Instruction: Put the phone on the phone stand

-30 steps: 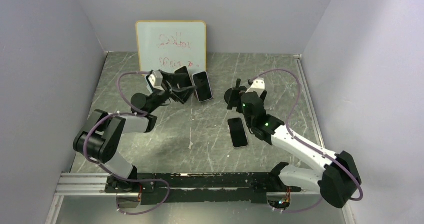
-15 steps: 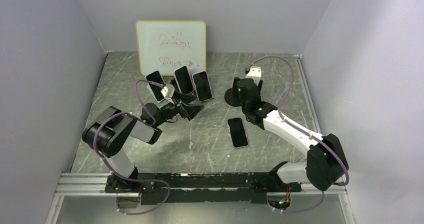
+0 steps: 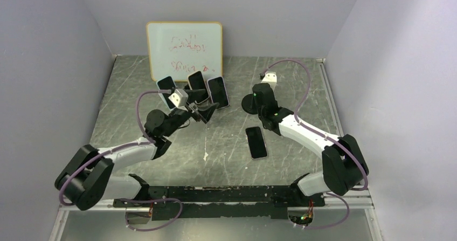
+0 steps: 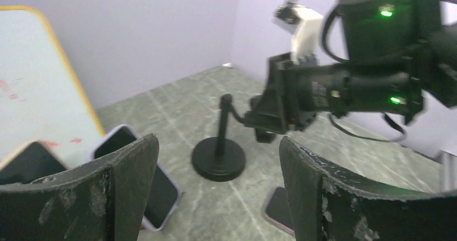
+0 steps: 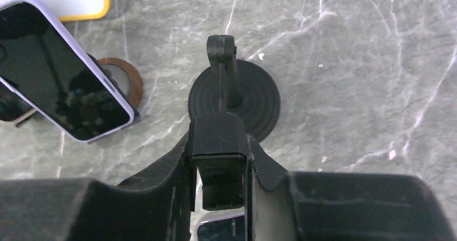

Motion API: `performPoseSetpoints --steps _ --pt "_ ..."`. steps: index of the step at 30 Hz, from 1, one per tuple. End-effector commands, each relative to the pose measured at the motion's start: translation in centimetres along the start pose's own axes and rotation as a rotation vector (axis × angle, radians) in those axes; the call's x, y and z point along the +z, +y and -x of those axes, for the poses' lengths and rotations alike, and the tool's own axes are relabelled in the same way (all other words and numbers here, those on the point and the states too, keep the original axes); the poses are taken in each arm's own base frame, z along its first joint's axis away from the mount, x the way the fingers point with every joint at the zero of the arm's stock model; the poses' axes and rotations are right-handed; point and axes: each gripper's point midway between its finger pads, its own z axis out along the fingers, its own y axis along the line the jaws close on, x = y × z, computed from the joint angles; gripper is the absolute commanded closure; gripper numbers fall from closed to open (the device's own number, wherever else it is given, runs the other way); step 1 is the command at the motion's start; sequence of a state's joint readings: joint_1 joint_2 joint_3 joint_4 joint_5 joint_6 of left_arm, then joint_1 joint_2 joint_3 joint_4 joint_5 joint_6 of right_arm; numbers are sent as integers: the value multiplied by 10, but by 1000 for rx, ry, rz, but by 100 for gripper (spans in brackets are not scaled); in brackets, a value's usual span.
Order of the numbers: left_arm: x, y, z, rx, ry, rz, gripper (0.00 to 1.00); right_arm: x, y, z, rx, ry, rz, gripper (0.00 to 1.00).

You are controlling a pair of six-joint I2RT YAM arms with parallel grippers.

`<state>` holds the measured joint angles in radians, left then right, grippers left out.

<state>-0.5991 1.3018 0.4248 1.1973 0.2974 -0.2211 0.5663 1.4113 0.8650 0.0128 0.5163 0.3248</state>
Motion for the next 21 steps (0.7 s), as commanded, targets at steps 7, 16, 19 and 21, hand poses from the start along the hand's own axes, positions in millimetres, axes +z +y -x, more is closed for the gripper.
performPoseSetpoints --steps 7,16,19,21 --pt "-29 74 -28 56 241 471 16 -2 19 16 7 -54 113 100" --pt "-55 78 -33 59 306 557 16 -61 57 27 6 -81 283 100" --pt "-61 76 -36 51 316 560 16 -84 65 16 -19 -61 295 100" --pt "-63 72 -38 52 315 537 15 -99 71 6 -25 -44 313 100"
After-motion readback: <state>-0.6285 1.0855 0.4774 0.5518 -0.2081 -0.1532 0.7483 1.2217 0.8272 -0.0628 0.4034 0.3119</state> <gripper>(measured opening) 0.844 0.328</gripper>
